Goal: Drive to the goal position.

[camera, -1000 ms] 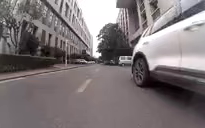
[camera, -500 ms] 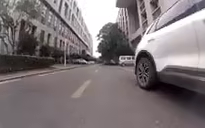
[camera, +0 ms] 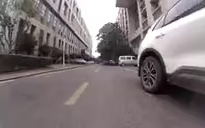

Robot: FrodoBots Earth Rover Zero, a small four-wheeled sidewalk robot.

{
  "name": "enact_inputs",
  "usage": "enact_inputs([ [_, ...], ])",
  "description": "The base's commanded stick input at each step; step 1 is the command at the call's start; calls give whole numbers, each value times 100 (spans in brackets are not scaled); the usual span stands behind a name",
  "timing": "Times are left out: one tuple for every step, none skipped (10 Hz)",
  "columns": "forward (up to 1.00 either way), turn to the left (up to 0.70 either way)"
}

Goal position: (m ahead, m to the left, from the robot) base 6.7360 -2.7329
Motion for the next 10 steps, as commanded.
enact_inputs([
  [70, 0],
  [70, 0],
  [70, 0],
  [70, 0],
  [70, 0],
  [70, 0],
  [70, 0],
  [70, 0],
  [70, 0],
  [70, 0],
])
